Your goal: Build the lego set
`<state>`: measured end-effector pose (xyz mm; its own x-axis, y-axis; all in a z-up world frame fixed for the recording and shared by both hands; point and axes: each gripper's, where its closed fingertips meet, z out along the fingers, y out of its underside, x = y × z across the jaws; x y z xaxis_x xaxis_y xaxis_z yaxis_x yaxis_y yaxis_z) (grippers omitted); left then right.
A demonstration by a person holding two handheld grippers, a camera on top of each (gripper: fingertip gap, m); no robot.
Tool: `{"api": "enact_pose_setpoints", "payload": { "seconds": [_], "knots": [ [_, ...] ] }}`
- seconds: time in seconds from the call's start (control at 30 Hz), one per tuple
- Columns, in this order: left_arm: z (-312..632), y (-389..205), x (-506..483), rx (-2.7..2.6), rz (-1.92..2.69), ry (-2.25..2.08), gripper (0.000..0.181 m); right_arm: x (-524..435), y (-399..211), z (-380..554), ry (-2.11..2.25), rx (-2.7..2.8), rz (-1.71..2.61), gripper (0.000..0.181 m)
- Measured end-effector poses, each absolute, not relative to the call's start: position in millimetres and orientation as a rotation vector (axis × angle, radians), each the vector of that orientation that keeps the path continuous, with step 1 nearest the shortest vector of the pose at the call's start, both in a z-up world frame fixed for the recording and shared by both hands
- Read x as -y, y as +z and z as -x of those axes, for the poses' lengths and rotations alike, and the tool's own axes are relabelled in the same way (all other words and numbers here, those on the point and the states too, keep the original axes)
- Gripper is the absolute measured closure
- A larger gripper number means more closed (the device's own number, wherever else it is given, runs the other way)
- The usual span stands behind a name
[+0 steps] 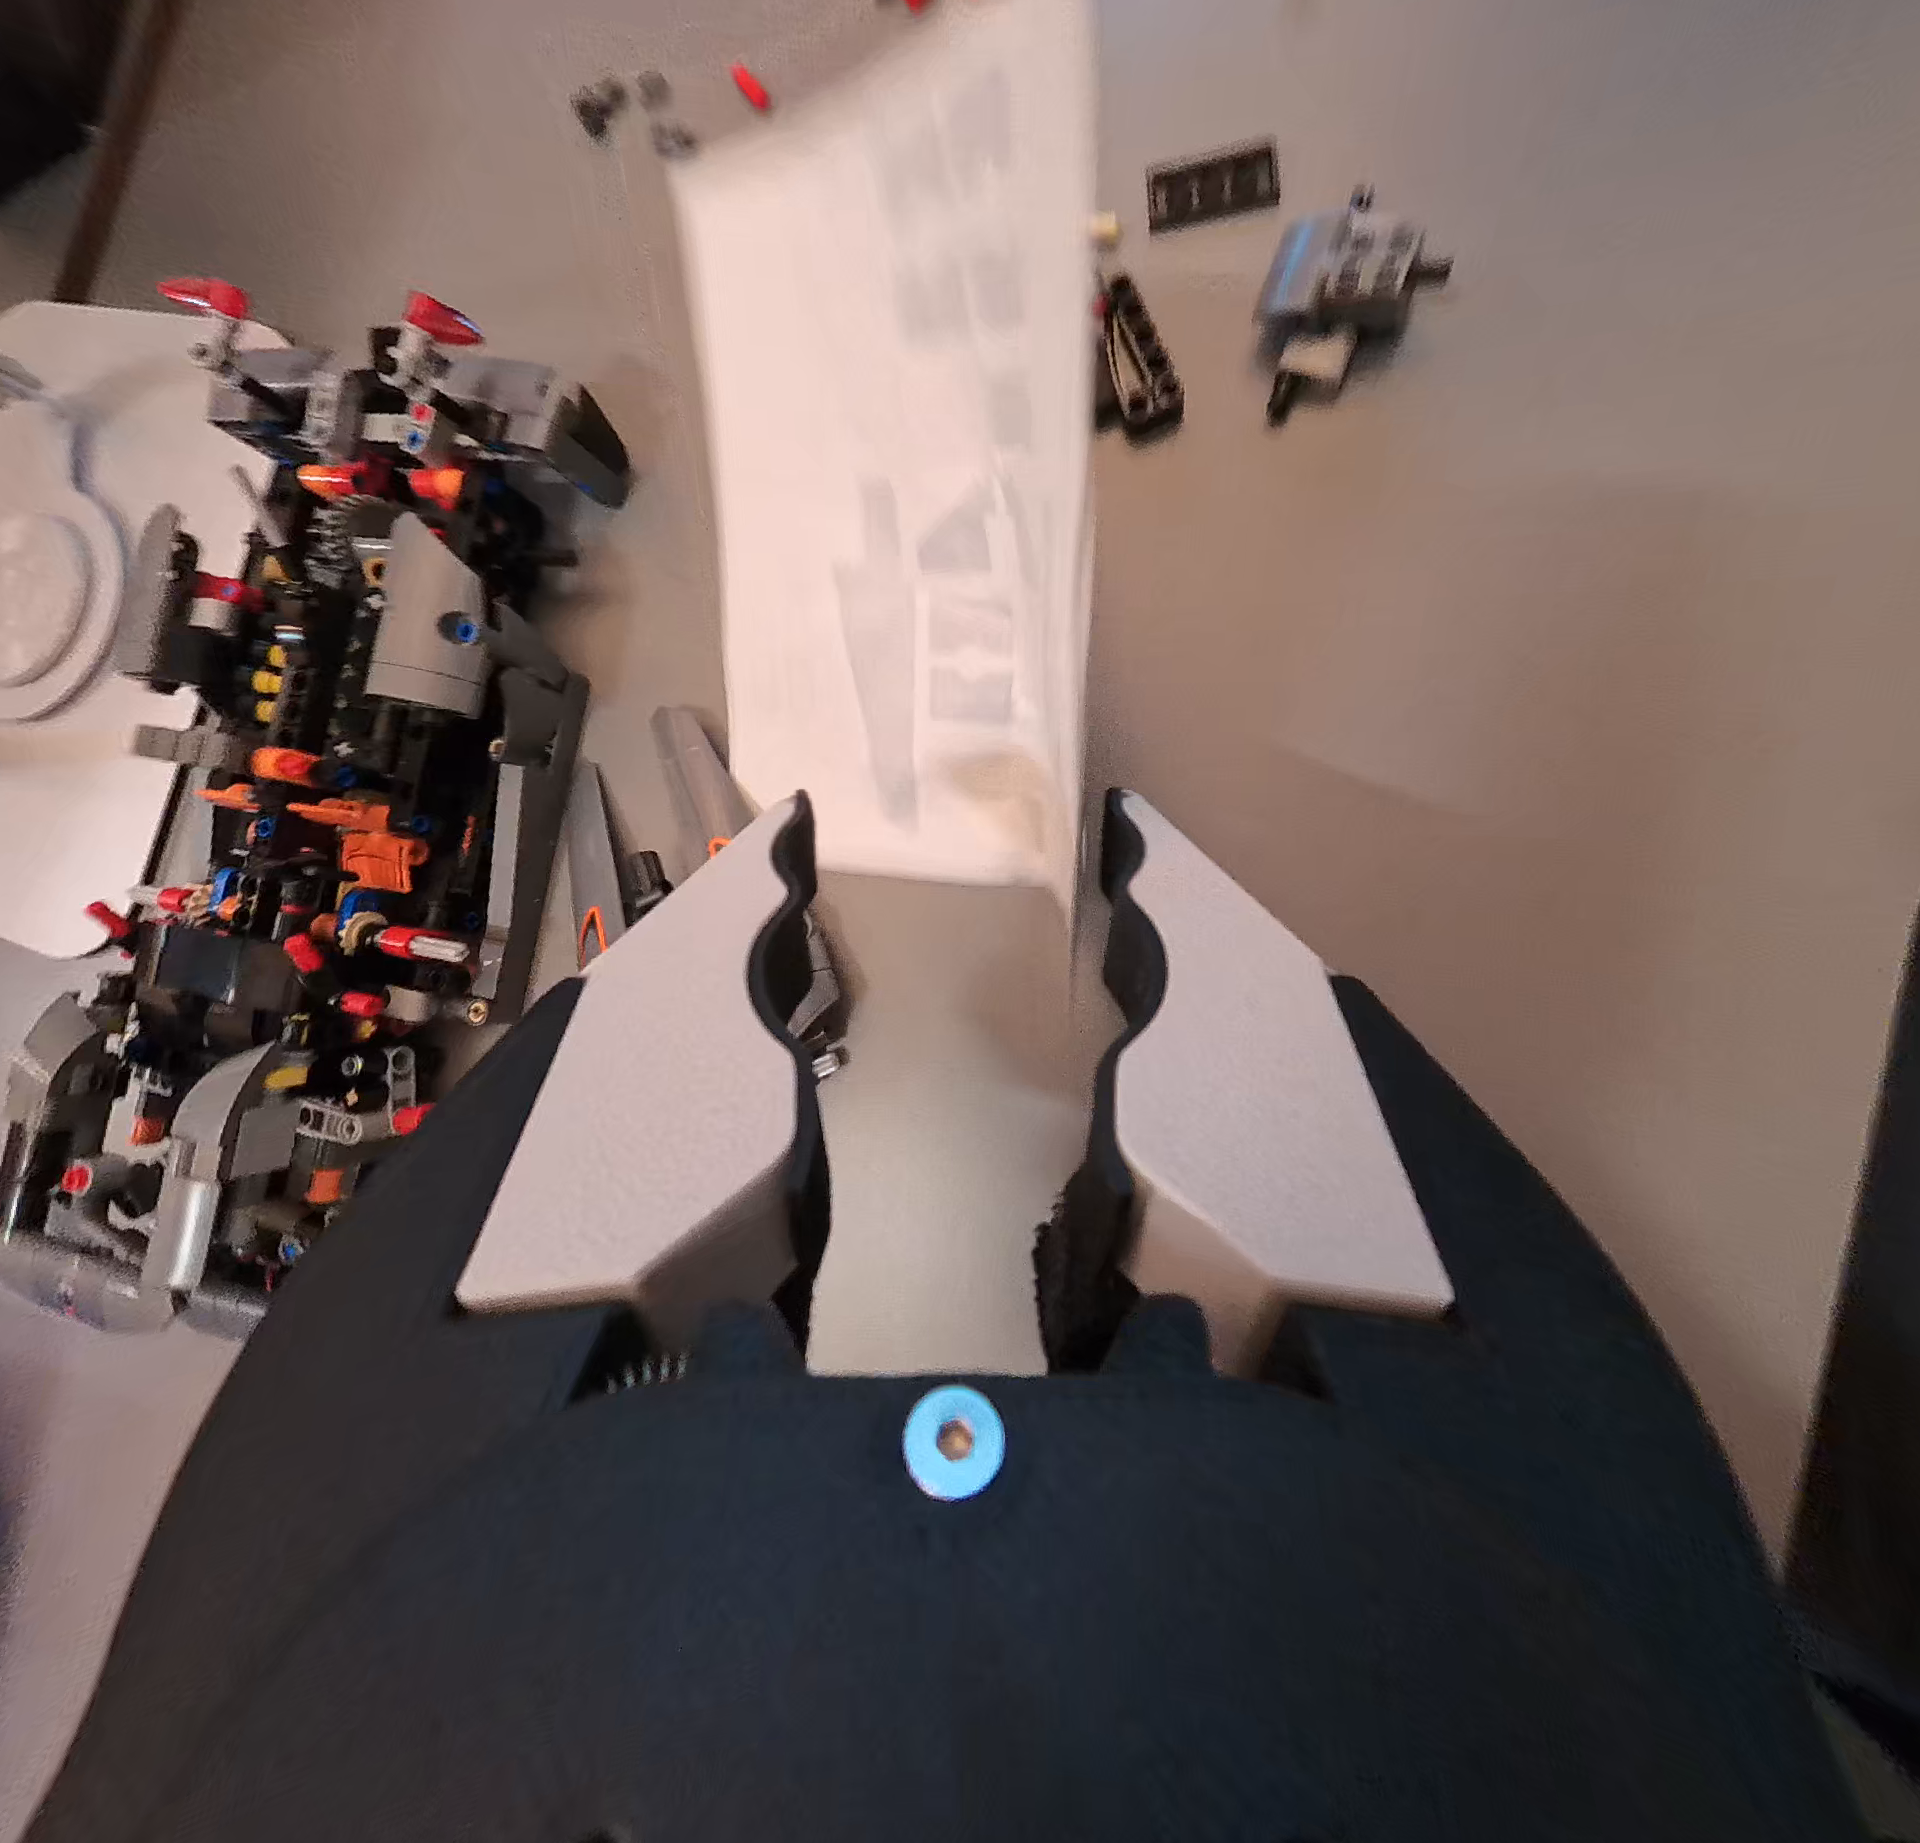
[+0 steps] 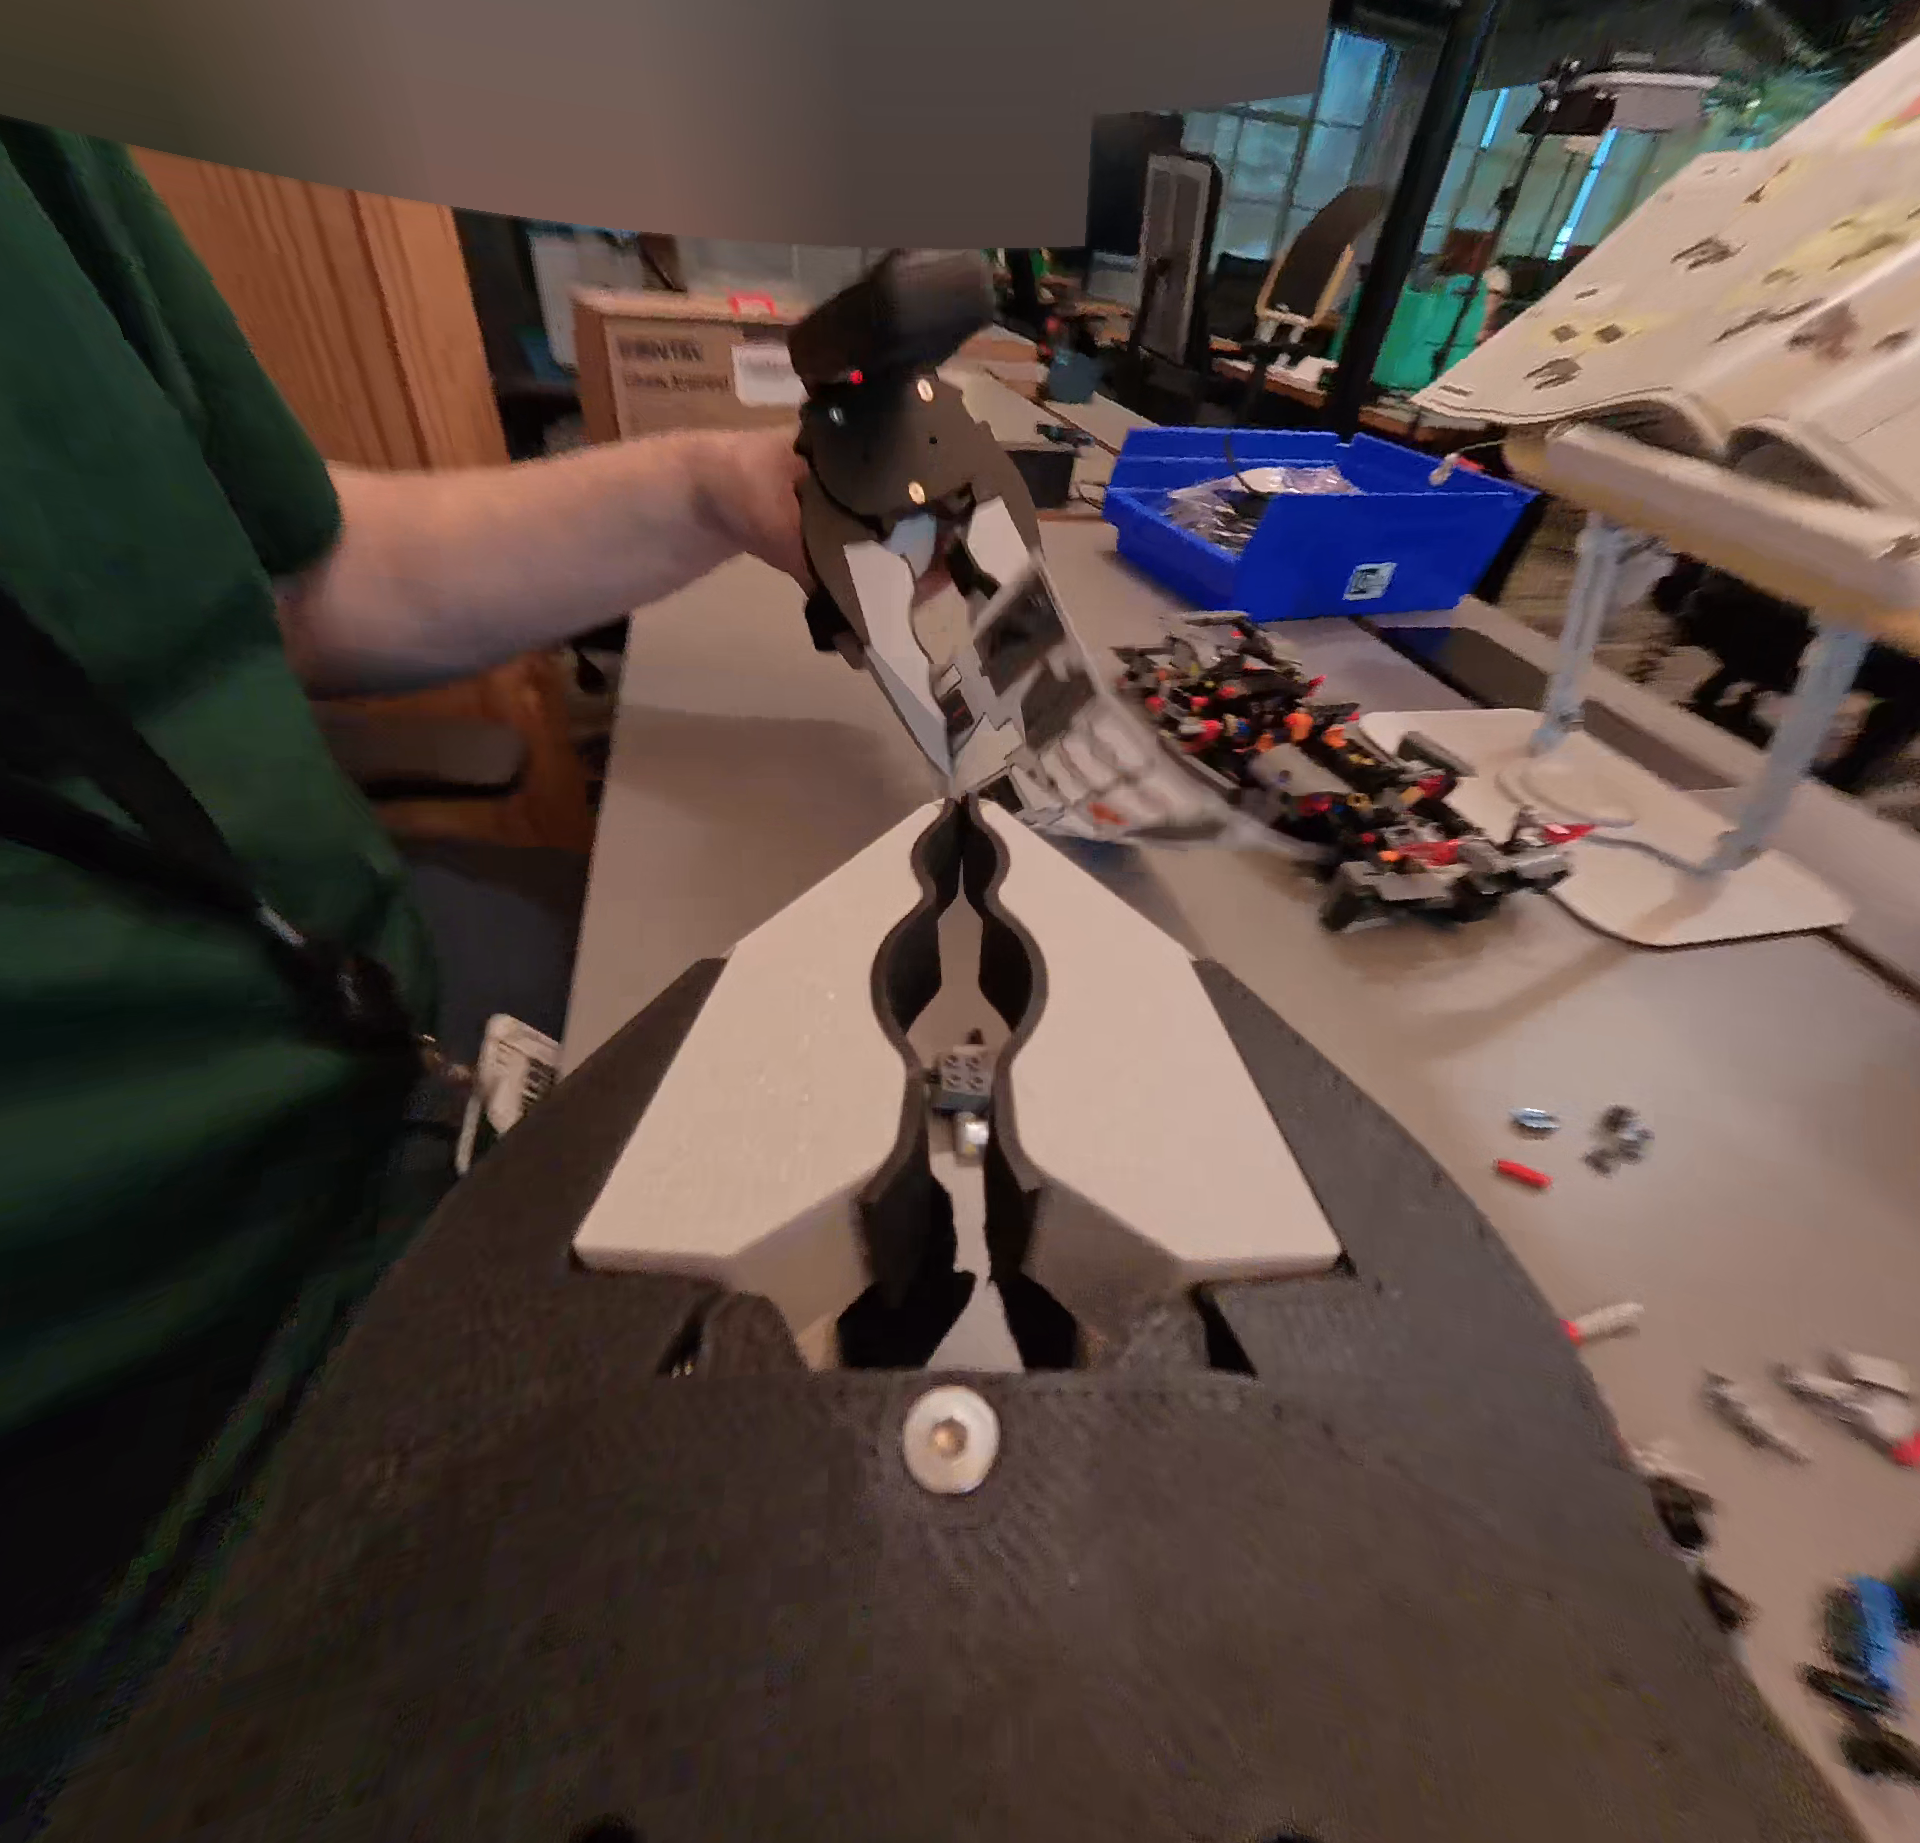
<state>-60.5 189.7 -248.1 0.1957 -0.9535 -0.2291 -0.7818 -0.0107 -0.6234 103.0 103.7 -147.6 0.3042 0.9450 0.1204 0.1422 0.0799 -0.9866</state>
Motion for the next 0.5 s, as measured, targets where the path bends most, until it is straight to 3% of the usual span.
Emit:
{"api": "enact_pose_setpoints", "payload": {
  "seconds": [0.17,0.33,0.5],
  "knots": [
    [40,-207,-175,-1.428,1.798,-0.56,0.128,-95,-146,-98,0.585,1.21,1.303,0.181],
    [-17,-154,-125,-1.201,1.667,-1.279,0.153,-84,-140,-88,0.352,1.306,1.207,0.181],
    [-46,-154,-99,-0.995,1.682,-1.854,0.156,-74,-136,-81,0.128,1.402,1.097,0.181]
  ]
}}
